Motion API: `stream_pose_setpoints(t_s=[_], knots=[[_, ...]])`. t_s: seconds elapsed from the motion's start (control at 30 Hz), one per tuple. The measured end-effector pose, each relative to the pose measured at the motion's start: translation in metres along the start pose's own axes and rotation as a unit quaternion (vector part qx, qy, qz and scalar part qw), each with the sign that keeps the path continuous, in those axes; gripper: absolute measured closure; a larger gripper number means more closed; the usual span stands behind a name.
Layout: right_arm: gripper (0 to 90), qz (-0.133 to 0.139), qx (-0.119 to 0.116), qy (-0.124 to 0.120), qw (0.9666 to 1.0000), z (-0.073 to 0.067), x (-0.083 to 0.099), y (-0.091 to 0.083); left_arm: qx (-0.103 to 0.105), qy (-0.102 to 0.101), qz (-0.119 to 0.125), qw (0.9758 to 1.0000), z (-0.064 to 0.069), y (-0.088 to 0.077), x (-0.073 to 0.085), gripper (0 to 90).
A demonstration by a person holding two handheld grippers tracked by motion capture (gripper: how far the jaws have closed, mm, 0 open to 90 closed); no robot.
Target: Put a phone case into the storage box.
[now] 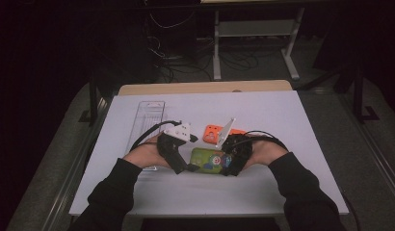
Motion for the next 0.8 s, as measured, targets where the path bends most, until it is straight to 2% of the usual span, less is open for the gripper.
stream_pose_setpoints(t_s=[0.1,0.3,0.8], knots=[[15.2,-0.001,-0.001,-0.008,1.0,-0.004,-0.003,0.001,0.003,0.011,-0.015,0.9998,0.002,0.006,0.0,0.0],[15.2,-0.002,-0.004,-0.015,0.9999,-0.012,-0.005,-0.001,0.018,0.011,-0.034,0.9992,0.008,0.016,0.002,0.0],[15.2,0.014,-0.005,-0.033,0.9993,-0.017,-0.009,-0.01,0.028,0.01,-0.047,0.9985,0.013,0.031,0.005,0.0]])
Point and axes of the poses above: each handheld gripper's, and its own axes: y roughly forward along the jaws, x roughly out of its underside, z roughly to its right, the point moved 2 cm from there along y, roughly forward along the jaws, and after that the axes turned 3 degrees about -x, right-handed, at the moved point
